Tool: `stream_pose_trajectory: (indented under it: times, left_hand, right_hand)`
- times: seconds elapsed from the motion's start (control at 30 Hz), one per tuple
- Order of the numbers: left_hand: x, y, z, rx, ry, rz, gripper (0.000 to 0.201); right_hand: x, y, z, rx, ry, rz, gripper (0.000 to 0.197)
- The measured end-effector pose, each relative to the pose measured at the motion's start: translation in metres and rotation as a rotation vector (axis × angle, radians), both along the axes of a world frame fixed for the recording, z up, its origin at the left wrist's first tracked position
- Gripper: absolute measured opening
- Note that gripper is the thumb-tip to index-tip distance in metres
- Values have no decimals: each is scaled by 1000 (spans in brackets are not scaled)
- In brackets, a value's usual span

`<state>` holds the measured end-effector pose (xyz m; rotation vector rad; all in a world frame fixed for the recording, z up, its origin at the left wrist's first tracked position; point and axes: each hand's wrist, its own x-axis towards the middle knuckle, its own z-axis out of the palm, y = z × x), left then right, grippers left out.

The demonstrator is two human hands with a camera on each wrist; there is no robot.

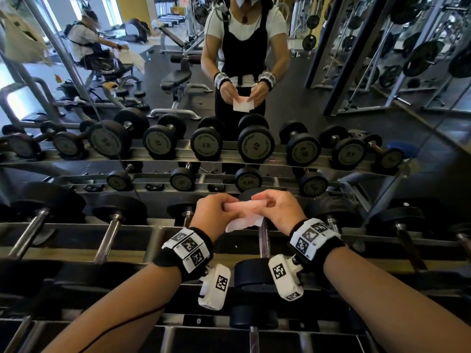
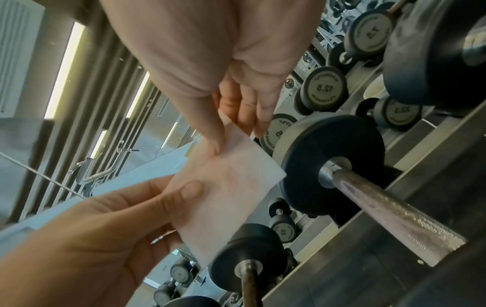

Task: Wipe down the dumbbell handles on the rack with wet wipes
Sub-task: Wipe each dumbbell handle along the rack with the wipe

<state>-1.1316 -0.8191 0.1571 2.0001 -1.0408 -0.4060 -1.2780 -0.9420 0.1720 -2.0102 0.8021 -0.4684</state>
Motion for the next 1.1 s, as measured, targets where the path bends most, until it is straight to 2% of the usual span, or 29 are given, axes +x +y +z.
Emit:
stream_pose_trajectory:
  times: [0.07,0.13,0.2,0.27,0.37,0.43,0.53,0.57,0.67,0.77,0.87,0.97,1.1]
  left_hand:
    - [1,3,1,27,-42,-10,7]
    - [4,6,-2,36,-73,-36,9]
    - [5,7,-9,-26,12,-62,13]
    - [2,6,-17,-99,236,-95,11]
    - [-10,5,-30,-201,697,-209,2]
    - [-14,2,-41,-226,825,-214,4]
    - [-23,-3,-60,-177,769,-156,5]
    - [-25,-4,-68,-147,737,-123,5]
    - [-23,1,-85,-19,623,-25,24]
    - [-10,2,-91,87,530,2,27]
    - [1,-4,-93,102,552,17,30]
    - [7,-13,-90,120,533,-33,31]
    - [11,-38,-85,109,306,-188,33]
  right_hand:
    - [-2,-2,-1,-74,38,23,12]
    - [-5,-6,-4,-103,69,54,7]
    - [-8,-9,-10,-33,32,79,6]
    - [-11,-9,-18,99,-49,90,8]
    - [-15,-6,-32,244,-98,85,11]
    - [-17,-5,-45,286,-87,51,10]
    - [-23,-5,-62,332,-73,1,2]
    - [-27,-5,-67,358,-64,-17,4]
    - [-46,-6,-87,395,-31,-36,15]
    - [-71,-4,-106,379,-5,-44,10]
    - [-86,2,-123,449,-11,-103,11]
    - [-90,9,-131,529,-30,-166,15]
    - [-90,17,-135,613,-110,-220,17]
